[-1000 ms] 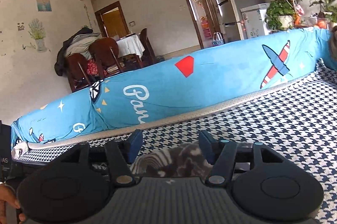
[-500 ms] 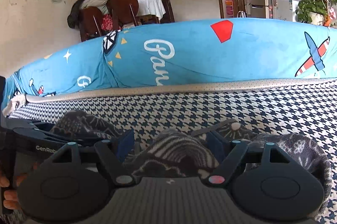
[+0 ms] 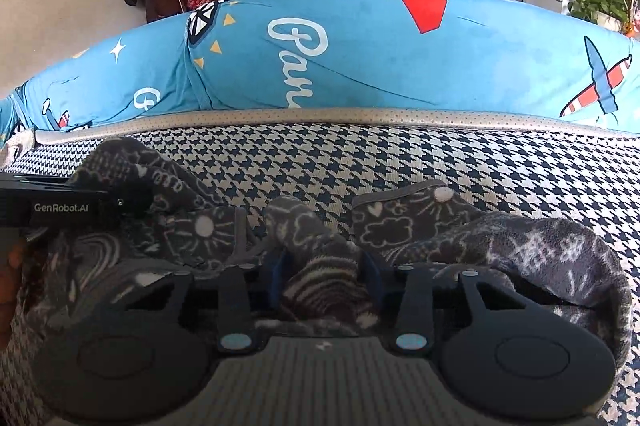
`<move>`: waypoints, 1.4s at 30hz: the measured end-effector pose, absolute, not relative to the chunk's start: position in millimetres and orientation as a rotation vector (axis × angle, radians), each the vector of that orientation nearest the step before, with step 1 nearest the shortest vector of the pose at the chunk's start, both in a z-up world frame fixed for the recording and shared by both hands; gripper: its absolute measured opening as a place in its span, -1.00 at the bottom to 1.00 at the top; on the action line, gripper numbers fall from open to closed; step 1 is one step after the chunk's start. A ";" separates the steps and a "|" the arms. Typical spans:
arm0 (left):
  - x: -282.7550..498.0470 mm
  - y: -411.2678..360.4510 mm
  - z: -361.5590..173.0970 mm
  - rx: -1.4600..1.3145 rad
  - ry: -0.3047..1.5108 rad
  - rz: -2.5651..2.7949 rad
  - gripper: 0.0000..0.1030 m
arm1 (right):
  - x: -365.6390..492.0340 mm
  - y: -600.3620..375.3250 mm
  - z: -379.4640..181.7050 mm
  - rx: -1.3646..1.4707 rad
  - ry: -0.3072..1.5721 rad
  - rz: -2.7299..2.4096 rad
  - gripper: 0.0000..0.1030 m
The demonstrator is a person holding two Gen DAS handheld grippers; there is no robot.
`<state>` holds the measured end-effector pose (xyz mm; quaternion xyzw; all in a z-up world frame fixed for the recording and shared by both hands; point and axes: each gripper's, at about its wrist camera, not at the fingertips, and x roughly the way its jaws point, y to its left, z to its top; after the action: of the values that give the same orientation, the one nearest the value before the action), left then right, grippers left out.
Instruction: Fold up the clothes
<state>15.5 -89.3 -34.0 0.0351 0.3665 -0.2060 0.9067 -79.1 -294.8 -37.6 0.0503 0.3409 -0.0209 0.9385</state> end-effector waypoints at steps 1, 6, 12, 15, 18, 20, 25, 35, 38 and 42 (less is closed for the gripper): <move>15.2 -86.4 -32.2 0.068 0.750 -0.403 -0.20 | -80.7 -295.2 -35.5 0.106 0.679 -0.041 -0.40; 16.7 -65.3 -23.0 0.050 0.705 -0.267 -0.20 | -89.0 -292.9 -22.3 0.110 0.581 -0.027 -0.47; 20.0 -31.1 -14.1 0.068 0.658 -0.074 -0.20 | -95.2 -291.2 -7.3 0.154 0.475 -0.010 -0.50; 24.6 -4.0 -14.9 0.047 0.684 0.021 -0.16 | -97.1 -292.7 -1.3 0.196 0.450 0.017 -0.50; 29.0 25.4 -19.3 0.018 0.723 0.117 -0.13 | -99.6 -292.5 1.7 0.208 0.439 0.029 -0.50; 30.6 45.2 -22.1 -0.019 0.751 0.165 0.02 | -100.9 -292.9 3.1 0.219 0.437 0.039 -0.50; 24.4 69.1 -15.8 -0.102 0.742 0.116 0.45 | -106.6 -291.4 5.5 0.230 0.431 0.077 -0.50; 17.2 61.6 18.1 -0.222 0.621 -0.026 1.00 | -116.7 -290.9 8.9 0.233 0.418 0.121 -0.50; 18.9 41.5 16.7 -0.221 0.634 -0.181 1.00 | -120.5 -289.1 11.0 0.226 0.410 0.142 -0.50; 16.2 3.6 8.9 -0.188 0.657 -0.390 1.00 | -127.2 -286.6 14.1 0.214 0.399 0.169 -0.50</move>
<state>16.2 3.6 8.9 -0.0918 0.3202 -0.1902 0.9235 -127.2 -286.6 14.1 0.1059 0.1976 0.0837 0.9709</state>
